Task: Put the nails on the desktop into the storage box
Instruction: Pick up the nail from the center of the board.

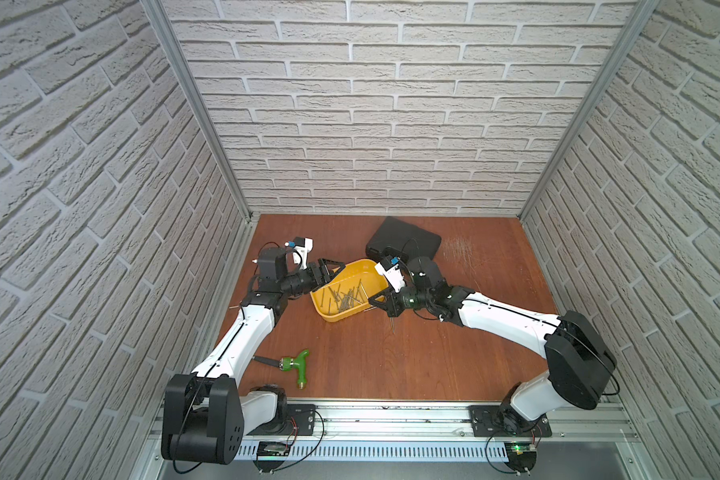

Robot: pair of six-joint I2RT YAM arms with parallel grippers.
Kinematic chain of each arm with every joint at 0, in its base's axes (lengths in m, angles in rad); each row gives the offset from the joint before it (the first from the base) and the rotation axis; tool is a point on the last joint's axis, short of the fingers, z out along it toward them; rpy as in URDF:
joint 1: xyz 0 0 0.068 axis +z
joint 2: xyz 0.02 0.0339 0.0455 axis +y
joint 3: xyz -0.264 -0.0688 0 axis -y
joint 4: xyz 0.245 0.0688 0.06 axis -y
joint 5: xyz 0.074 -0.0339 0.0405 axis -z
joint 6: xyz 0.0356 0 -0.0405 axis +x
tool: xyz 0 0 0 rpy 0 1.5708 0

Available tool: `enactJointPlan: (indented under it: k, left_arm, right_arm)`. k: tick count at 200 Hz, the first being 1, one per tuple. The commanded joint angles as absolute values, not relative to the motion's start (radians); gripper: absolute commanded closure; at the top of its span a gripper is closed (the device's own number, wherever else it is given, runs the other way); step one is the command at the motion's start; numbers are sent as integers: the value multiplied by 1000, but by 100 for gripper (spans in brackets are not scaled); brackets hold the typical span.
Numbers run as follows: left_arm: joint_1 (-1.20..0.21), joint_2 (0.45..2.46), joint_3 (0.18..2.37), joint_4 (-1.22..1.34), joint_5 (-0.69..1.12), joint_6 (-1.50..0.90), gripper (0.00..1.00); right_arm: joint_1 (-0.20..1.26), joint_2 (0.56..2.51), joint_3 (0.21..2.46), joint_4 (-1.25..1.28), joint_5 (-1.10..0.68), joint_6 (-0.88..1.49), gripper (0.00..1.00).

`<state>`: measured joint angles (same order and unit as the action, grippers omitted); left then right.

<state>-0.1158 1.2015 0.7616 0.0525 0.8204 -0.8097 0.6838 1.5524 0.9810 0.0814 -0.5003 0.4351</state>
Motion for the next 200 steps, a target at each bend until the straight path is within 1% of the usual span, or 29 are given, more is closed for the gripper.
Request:
enactJointPlan:
  k: [1, 43, 63, 133, 200]
  left_arm:
    - [-144, 1223, 794, 66, 831, -761, 26]
    - [-202, 1264, 842, 53, 811, -747, 29]
    - [-227, 1280, 866, 36, 805, -736, 33]
    - [-245, 1289, 882, -2, 810, -724, 62]
    - [-254, 1301, 895, -11, 814, -733, 64]
  right_arm:
    - [696, 1562, 1025, 220, -519, 622, 98]
    - [727, 1594, 1081, 205, -522, 636, 98]
    - [737, 1598, 1086, 216, -511, 641, 98]
    - [737, 1600, 1101, 189, -463, 632, 98]
    - [738, 1591, 1121, 131, -391, 602, 98]
